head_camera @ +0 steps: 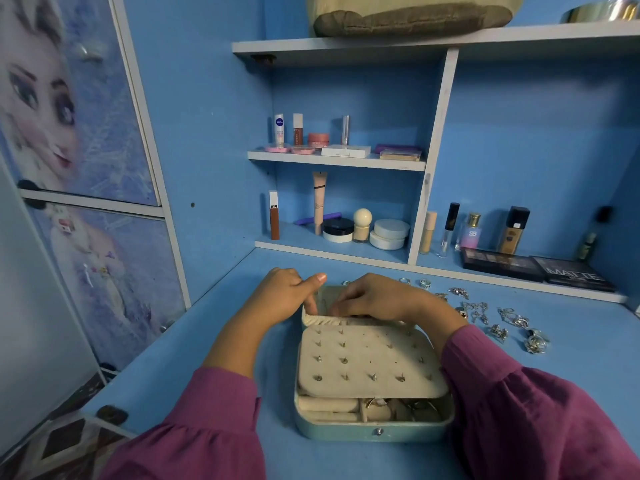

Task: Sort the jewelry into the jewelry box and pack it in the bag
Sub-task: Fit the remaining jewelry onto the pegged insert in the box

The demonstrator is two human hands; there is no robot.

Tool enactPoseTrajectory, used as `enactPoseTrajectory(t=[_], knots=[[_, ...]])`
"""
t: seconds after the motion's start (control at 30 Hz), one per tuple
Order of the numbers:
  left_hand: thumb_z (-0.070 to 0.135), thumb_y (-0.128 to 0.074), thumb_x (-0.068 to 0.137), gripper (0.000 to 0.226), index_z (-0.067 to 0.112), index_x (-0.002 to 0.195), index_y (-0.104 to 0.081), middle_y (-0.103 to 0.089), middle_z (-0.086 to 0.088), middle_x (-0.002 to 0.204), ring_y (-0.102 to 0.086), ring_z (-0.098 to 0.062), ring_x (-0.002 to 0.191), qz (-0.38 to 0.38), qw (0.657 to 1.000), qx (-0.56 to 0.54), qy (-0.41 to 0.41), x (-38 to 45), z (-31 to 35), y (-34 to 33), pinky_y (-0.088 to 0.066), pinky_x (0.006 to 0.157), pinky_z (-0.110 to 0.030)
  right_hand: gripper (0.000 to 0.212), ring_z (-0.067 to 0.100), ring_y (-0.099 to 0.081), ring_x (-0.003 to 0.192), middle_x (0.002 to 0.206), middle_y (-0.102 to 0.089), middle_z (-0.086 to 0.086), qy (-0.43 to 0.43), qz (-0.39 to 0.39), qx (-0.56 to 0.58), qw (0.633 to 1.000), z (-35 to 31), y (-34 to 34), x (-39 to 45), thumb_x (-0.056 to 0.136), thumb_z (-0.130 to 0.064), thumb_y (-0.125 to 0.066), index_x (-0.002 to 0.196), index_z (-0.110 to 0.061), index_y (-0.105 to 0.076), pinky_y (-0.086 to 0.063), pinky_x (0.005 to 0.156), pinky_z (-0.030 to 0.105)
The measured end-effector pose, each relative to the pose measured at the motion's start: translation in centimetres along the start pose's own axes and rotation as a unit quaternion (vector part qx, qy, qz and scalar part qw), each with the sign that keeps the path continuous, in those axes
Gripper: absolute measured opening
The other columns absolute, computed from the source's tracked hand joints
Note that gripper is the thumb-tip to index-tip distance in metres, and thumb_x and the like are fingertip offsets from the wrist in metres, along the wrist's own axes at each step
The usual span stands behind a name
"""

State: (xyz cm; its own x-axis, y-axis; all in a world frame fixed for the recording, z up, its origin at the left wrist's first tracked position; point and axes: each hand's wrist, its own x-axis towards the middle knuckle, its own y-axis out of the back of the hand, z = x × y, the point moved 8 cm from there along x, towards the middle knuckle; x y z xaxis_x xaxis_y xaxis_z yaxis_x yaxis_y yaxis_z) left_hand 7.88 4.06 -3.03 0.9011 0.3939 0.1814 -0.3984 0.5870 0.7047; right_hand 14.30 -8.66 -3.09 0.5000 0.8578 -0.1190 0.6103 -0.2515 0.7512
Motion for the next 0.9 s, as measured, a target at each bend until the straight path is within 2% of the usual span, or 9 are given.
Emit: enactPoseTrajectory(t=[0.07,0.1,0.2,0.3,0.43,0.57,0.7,0.83,0.9], knots=[[0.053,-0.045,0.094,0.060,0.014,0.056,-0.072,-0.062,-0.006,0.088,-0.060,-0.013,0.085,0.015,1.000,-0.022,-0.002,-0.2,0.2,0.3,-0.040,0.073,-0.020,0.020,0.016,-0.059,0.080,0.089,-0.069,0.001,0.004,0.010,0.037,0.999,0.0,0.1,-0.2,0.090,-0.034,-0.060,0.098,-0.019,-0.072,-0.048,0.081,0.030],[0.052,-0.044,0.095,0.060,0.013,0.059,-0.072,-0.063,-0.007,0.090,-0.060,-0.013,0.085,0.023,0.999,-0.026,-0.003,-0.3,0.1,0.5,-0.040,0.074,-0.021,0.019,0.012,-0.057,0.075,0.085,-0.068,-0.001,-0.005,0.018,0.059,0.998,0.1,0.3,-0.3,0.092,-0.031,-0.058,0.101,-0.017,-0.069,-0.048,0.075,0.026],[0.053,-0.041,0.095,0.057,0.018,0.064,-0.073,-0.061,-0.005,0.094,-0.057,-0.016,0.095,0.024,1.000,-0.007,-0.005,0.0,-0.5,0.2,-0.042,0.092,-0.033,0.022,0.008,-0.053,0.067,0.079,-0.065,-0.006,-0.027,0.025,0.050,0.998,0.5,0.5,-0.6,0.097,-0.029,-0.051,0.102,-0.013,-0.066,-0.043,0.065,0.020],[0.057,-0.037,0.094,0.059,0.023,0.059,-0.070,-0.057,-0.002,0.090,-0.043,-0.015,0.106,0.006,0.999,0.042,-0.008,0.2,-0.7,-0.6,-0.035,0.099,-0.034,0.031,0.006,-0.051,0.070,0.078,-0.060,-0.007,-0.021,0.007,-0.014,1.000,-0.1,0.1,-0.7,0.100,-0.030,-0.042,0.090,-0.018,-0.068,-0.041,0.067,0.018],[0.054,-0.037,0.095,0.063,0.017,0.055,-0.067,-0.053,-0.001,0.084,-0.038,-0.015,0.103,-0.010,0.998,0.062,-0.010,0.3,-0.2,-1.1,-0.033,0.098,-0.032,0.041,0.010,-0.052,0.081,0.088,-0.058,-0.004,-0.010,-0.012,-0.064,0.998,-0.9,-0.3,-0.5,0.103,-0.034,-0.032,0.091,-0.016,-0.067,-0.041,0.080,0.023],[0.055,-0.035,0.095,0.060,0.022,0.057,-0.067,-0.051,0.000,0.087,-0.037,-0.016,0.105,0.013,0.996,0.083,-0.014,0.5,-0.4,-0.6,-0.033,0.098,-0.033,0.041,0.010,-0.049,0.073,0.082,-0.058,-0.004,-0.044,0.015,0.037,0.998,0.0,0.1,-0.4,0.102,-0.039,-0.033,0.081,-0.020,-0.063,-0.039,0.071,0.022],[0.057,-0.032,0.095,0.060,0.027,0.053,-0.063,-0.053,0.001,0.083,-0.038,-0.017,0.105,-0.001,0.993,0.116,-0.023,0.5,-0.6,-1.1,-0.035,0.097,-0.035,0.050,0.011,-0.052,0.074,0.082,-0.061,-0.004,-0.084,0.009,0.024,0.996,0.3,-0.2,-0.2,0.099,-0.050,-0.031,0.081,-0.021,-0.068,-0.040,0.069,0.023],[0.055,-0.032,0.096,0.062,0.023,0.052,-0.063,-0.054,-0.001,0.083,-0.039,-0.018,0.105,-0.018,0.994,0.102,-0.019,0.5,-0.2,-1.5,-0.035,0.097,-0.035,0.055,0.012,-0.055,0.076,0.085,-0.064,-0.002,-0.106,-0.002,0.061,0.992,0.8,-0.4,-0.5,0.095,-0.060,-0.032,0.084,-0.022,-0.070,-0.042,0.075,0.025],[0.055,-0.033,0.095,0.062,0.024,0.052,-0.063,-0.053,0.001,0.082,-0.040,-0.018,0.105,-0.008,0.995,0.094,-0.021,0.5,-0.1,-1.3,-0.035,0.098,-0.035,0.054,0.013,-0.056,0.077,0.086,-0.066,0.000,-0.112,0.014,0.104,0.988,1.2,0.0,-0.6,0.095,-0.057,-0.034,0.086,-0.019,-0.072,-0.043,0.076,0.026]])
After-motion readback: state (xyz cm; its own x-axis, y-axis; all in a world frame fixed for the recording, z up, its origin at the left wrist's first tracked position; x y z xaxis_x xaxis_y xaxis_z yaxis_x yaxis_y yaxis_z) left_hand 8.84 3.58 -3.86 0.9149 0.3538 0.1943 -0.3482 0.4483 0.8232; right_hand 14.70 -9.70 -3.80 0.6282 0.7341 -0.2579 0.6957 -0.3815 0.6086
